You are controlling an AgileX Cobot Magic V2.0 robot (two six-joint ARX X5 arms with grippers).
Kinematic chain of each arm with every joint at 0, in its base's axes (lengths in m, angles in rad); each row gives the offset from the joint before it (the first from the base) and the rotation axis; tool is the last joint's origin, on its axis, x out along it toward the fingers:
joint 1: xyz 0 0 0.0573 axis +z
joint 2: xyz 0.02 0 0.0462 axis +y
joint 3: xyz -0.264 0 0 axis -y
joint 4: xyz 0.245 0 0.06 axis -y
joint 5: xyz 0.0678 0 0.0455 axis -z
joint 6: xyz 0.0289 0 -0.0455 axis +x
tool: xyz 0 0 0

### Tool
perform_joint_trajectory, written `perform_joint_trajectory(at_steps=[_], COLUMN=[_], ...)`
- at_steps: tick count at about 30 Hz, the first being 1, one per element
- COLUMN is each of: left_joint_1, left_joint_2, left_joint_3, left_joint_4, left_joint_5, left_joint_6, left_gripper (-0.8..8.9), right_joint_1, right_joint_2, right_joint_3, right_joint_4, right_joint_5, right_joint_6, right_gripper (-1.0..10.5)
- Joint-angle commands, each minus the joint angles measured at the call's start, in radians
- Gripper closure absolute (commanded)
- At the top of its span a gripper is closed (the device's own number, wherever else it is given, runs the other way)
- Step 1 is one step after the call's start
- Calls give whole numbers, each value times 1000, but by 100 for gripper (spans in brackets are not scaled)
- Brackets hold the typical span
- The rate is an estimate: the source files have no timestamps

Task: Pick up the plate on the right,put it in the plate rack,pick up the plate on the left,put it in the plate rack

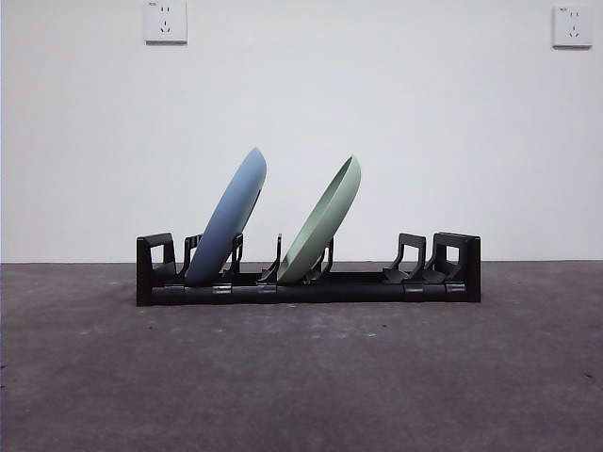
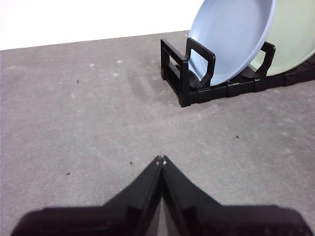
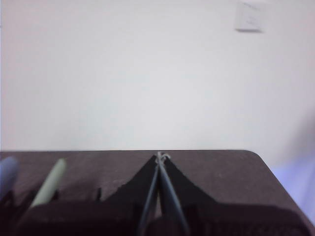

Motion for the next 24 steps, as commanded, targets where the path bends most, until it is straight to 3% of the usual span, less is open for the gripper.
perform_joint_trajectory(at_steps=[1, 6, 12, 24], left_joint_1=[3, 3, 3, 3], left_joint_2=[1, 1, 1, 3], left_joint_3=[-10, -10, -10, -10], left_joint_4=[6, 6, 6, 6], left_joint_5=[0, 0, 0, 0], left_joint_6=[-7, -7, -7, -7], left_gripper=[817, 817, 817, 817], right_joint_1=[-14, -32, -34, -33], right_joint_2=[-73, -179, -286, -454], right_joint_3=[-228, -506, -754, -1017], right_joint_4=[144, 328, 428, 425], right_joint_5=[11, 21, 48, 92], right_joint_6=[69, 85, 84, 121], right_gripper=[945, 945, 945, 945])
